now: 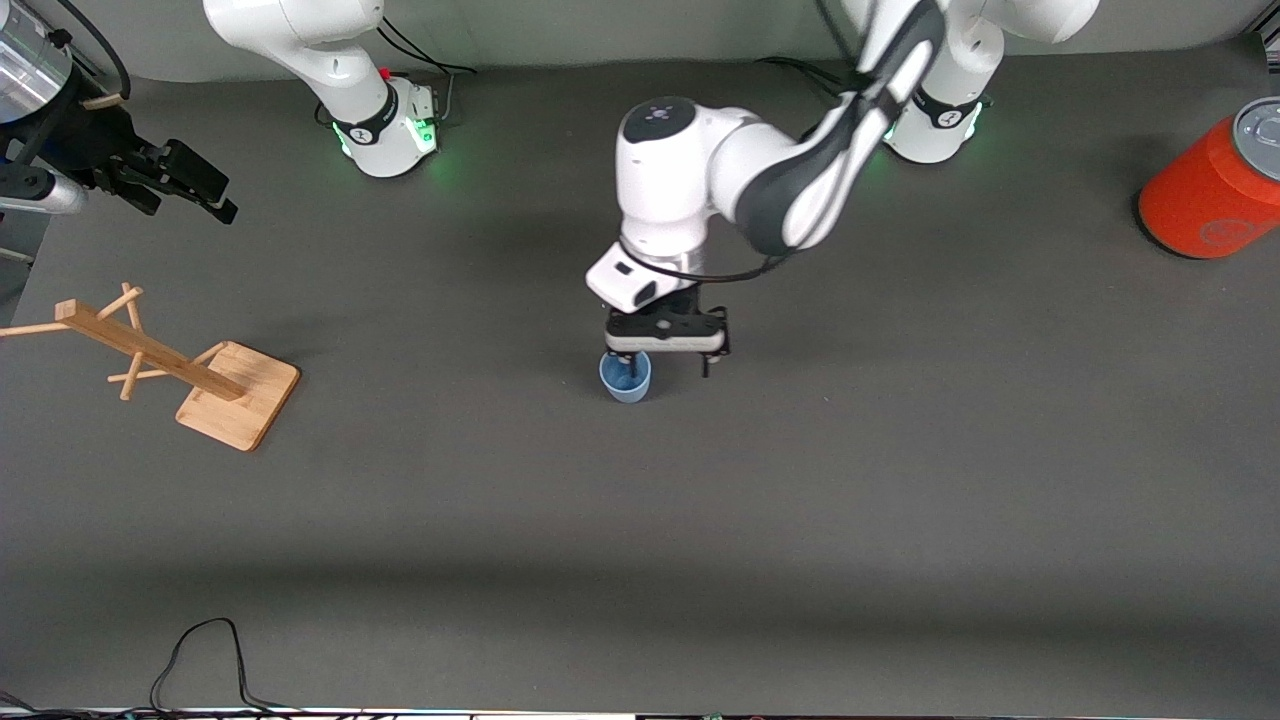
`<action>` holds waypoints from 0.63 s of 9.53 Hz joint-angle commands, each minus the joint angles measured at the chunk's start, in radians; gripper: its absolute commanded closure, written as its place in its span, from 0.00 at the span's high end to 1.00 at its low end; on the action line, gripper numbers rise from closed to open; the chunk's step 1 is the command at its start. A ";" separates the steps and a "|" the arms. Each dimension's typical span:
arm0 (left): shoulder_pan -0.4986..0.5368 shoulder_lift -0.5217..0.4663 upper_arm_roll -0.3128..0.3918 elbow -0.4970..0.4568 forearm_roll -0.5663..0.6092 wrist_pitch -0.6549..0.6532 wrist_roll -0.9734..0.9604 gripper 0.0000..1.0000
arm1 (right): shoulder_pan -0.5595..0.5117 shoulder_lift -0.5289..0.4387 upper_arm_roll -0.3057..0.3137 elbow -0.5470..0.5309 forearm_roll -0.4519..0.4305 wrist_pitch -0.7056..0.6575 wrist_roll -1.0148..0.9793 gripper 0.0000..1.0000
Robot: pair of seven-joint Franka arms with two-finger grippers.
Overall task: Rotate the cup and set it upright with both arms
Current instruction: 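Open the left gripper and lift it off the cup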
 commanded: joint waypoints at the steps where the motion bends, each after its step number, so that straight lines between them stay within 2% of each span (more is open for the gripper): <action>1: 0.106 -0.099 -0.006 0.001 -0.163 -0.140 0.235 1.00 | -0.011 -0.006 0.006 0.006 -0.015 -0.012 -0.026 1.00; 3: 0.216 -0.180 -0.008 -0.003 -0.263 -0.279 0.421 1.00 | -0.012 -0.005 0.006 0.007 -0.015 -0.014 -0.030 1.00; 6: 0.314 -0.276 0.021 -0.019 -0.311 -0.438 0.607 1.00 | -0.014 0.003 0.010 0.010 -0.015 -0.014 -0.009 1.00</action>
